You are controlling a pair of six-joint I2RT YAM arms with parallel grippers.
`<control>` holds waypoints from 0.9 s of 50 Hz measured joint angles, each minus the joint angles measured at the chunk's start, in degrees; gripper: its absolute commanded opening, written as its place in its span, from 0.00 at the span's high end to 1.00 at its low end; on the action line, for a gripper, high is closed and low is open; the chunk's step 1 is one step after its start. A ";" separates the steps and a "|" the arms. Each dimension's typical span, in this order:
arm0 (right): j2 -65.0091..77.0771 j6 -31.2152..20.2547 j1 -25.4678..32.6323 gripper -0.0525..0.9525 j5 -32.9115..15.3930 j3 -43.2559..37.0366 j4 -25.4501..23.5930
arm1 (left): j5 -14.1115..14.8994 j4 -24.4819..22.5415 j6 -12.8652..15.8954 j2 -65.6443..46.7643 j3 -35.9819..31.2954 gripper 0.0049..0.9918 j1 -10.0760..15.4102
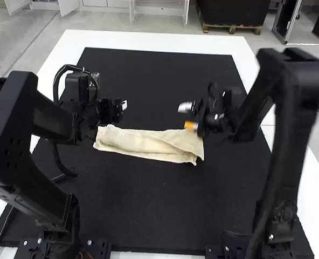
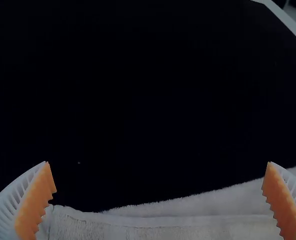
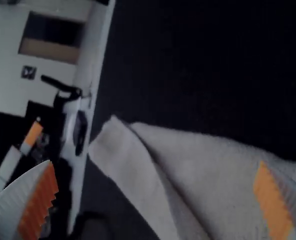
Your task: Fold the towel.
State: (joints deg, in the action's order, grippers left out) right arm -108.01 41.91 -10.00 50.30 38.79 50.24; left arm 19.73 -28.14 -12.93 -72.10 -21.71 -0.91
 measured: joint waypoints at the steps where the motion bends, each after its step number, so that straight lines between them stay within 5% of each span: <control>1: 1.51 -0.35 0.09 0.04 -0.52 0.02 -0.68 | 0.00 -0.02 0.00 0.00 0.00 0.02 0.00; 9: 14.29 -8.35 0.37 0.04 -9.49 0.22 -14.51 | -0.02 -0.42 0.00 0.00 0.00 0.02 0.02; 25: 19.82 -21.75 0.39 0.04 -30.16 -9.25 -21.79 | 0.00 -0.70 0.00 0.04 0.00 0.02 0.02; 35: 19.50 -25.05 0.37 0.05 -35.26 -12.94 -22.38 | 0.02 -0.59 0.00 0.57 0.00 0.02 0.00; 45: 15.19 -25.90 0.02 0.05 -32.57 -12.98 -23.69 | 0.04 -0.57 0.00 2.03 0.00 0.02 0.00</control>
State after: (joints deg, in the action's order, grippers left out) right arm -92.82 16.01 -9.98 17.74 25.80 26.55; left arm 19.77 -28.71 -12.93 -70.06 -21.71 -0.91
